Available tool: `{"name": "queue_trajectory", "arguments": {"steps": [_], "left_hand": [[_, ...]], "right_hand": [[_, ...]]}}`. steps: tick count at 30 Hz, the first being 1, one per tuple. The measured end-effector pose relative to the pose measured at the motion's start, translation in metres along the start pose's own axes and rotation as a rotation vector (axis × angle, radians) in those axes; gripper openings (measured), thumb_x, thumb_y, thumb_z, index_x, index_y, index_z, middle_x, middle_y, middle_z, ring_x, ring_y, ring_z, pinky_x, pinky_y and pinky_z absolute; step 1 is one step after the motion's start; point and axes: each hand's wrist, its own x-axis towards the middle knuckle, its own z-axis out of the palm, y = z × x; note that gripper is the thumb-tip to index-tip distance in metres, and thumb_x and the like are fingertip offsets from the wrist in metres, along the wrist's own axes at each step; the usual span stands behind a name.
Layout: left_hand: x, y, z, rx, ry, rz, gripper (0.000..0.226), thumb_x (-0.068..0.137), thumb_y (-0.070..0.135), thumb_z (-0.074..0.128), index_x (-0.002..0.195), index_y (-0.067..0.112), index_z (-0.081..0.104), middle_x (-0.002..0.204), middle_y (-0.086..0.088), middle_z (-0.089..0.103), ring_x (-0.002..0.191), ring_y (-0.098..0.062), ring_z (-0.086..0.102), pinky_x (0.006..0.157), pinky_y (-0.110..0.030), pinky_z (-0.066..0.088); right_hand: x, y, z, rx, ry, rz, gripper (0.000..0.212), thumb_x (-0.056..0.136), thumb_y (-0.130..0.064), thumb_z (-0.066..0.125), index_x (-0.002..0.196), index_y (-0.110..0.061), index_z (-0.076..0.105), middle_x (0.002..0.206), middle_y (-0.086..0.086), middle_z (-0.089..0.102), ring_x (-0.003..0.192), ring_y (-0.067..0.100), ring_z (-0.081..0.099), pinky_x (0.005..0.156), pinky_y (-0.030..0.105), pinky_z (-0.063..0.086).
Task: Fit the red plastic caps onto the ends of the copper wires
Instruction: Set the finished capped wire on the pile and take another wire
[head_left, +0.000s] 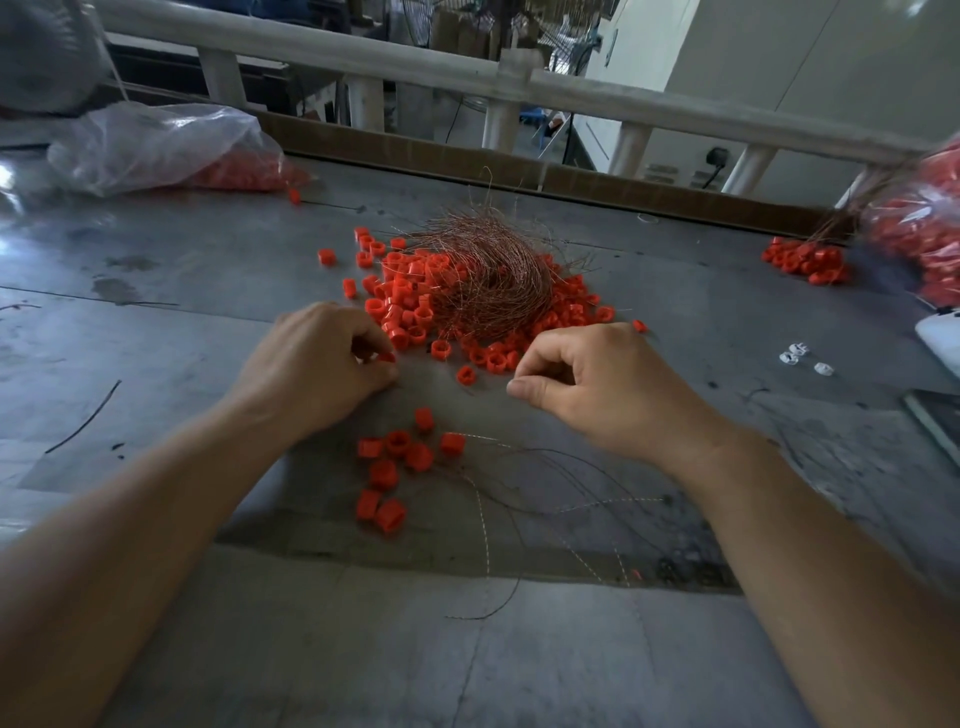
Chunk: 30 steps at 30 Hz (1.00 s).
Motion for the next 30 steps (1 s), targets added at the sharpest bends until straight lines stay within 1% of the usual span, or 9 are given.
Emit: {"name": "queue_trajectory", "arguments": {"steps": [3, 6, 9, 12, 16, 18, 22, 26, 30], "left_hand": [[-0.001, 0.002, -0.001, -0.02, 0.01, 0.009, 0.013, 0.076, 0.019, 0.072, 0.088, 0.018, 0.07, 0.082, 0.003, 0.056, 0.078, -0.016, 0.051, 0.069, -0.026, 0.034], [-0.006, 0.007, -0.005, -0.117, 0.023, 0.043, 0.009, 0.075, 0.016, 0.071, 0.078, 0.023, 0.067, 0.076, 0.006, 0.061, 0.074, -0.014, 0.055, 0.063, -0.025, 0.037], [-0.011, 0.014, -0.008, -0.172, 0.025, 0.097, 0.01, 0.075, 0.016, 0.071, 0.077, 0.024, 0.066, 0.074, 0.014, 0.06, 0.073, -0.004, 0.056, 0.065, -0.012, 0.038], [-0.014, 0.018, -0.009, -0.197, 0.009, 0.127, 0.012, 0.076, 0.017, 0.071, 0.077, 0.027, 0.065, 0.075, 0.017, 0.059, 0.075, 0.001, 0.055, 0.065, -0.007, 0.036], [-0.016, 0.021, -0.01, -0.212, 0.008, 0.15, 0.014, 0.076, 0.017, 0.07, 0.076, 0.029, 0.063, 0.074, 0.02, 0.057, 0.072, 0.004, 0.053, 0.061, 0.001, 0.035], [-0.016, 0.021, -0.01, -0.213, 0.009, 0.156, 0.012, 0.076, 0.017, 0.07, 0.078, 0.027, 0.065, 0.073, 0.021, 0.057, 0.071, 0.005, 0.053, 0.061, 0.004, 0.033], [-0.017, 0.023, -0.01, -0.217, 0.009, 0.155, 0.011, 0.076, 0.016, 0.071, 0.081, 0.025, 0.068, 0.073, 0.021, 0.058, 0.071, 0.006, 0.054, 0.062, 0.005, 0.033], [-0.019, 0.025, -0.012, -0.331, -0.001, 0.166, 0.023, 0.074, 0.016, 0.072, 0.073, 0.036, 0.062, 0.07, 0.022, 0.059, 0.068, 0.014, 0.055, 0.061, 0.004, 0.035], [-0.022, 0.027, -0.01, -0.452, -0.027, 0.228, 0.035, 0.072, 0.008, 0.072, 0.075, 0.04, 0.06, 0.069, 0.019, 0.065, 0.067, 0.008, 0.06, 0.062, -0.003, 0.045]], "right_hand": [[0.0, 0.003, 0.001, -0.014, 0.028, 0.024, 0.009, 0.083, -0.027, 0.065, 0.08, -0.019, 0.068, 0.068, -0.016, 0.058, 0.065, -0.003, 0.054, 0.062, 0.011, 0.044], [0.003, 0.006, 0.004, -0.008, 0.083, 0.025, 0.01, 0.083, -0.024, 0.065, 0.088, -0.017, 0.069, 0.086, -0.006, 0.062, 0.078, 0.007, 0.056, 0.074, 0.022, 0.046], [0.006, 0.007, 0.008, 0.011, 0.106, 0.016, 0.024, 0.084, -0.022, 0.064, 0.106, -0.014, 0.066, 0.112, -0.005, 0.051, 0.09, 0.005, 0.05, 0.077, 0.012, 0.038], [0.006, 0.008, 0.012, -0.011, 0.063, 0.009, 0.035, 0.085, -0.024, 0.062, 0.118, -0.012, 0.06, 0.138, -0.006, 0.037, 0.118, 0.006, 0.04, 0.094, 0.018, 0.035], [0.007, 0.012, 0.016, -0.071, -0.022, 0.013, 0.052, 0.088, -0.03, 0.058, 0.135, -0.014, 0.043, 0.148, -0.011, 0.025, 0.132, 0.005, 0.026, 0.1, 0.013, 0.016], [0.007, 0.014, 0.018, -0.071, -0.043, 0.009, 0.059, 0.088, -0.031, 0.057, 0.14, -0.016, 0.034, 0.149, -0.011, 0.024, 0.133, 0.003, 0.023, 0.101, 0.012, 0.013], [0.007, 0.013, 0.017, -0.006, 0.026, -0.029, 0.053, 0.088, -0.025, 0.058, 0.136, -0.012, 0.041, 0.144, -0.005, 0.035, 0.128, 0.006, 0.032, 0.103, 0.022, 0.032], [0.006, 0.006, 0.009, 0.091, 0.359, -0.176, 0.028, 0.083, -0.013, 0.063, 0.109, -0.003, 0.064, 0.114, 0.005, 0.06, 0.102, 0.011, 0.053, 0.09, 0.023, 0.042], [0.001, -0.001, -0.001, 0.124, 0.603, -0.359, 0.008, 0.079, -0.002, 0.065, 0.086, -0.002, 0.069, 0.089, -0.001, 0.06, 0.085, 0.011, 0.059, 0.078, 0.021, 0.049]]}}
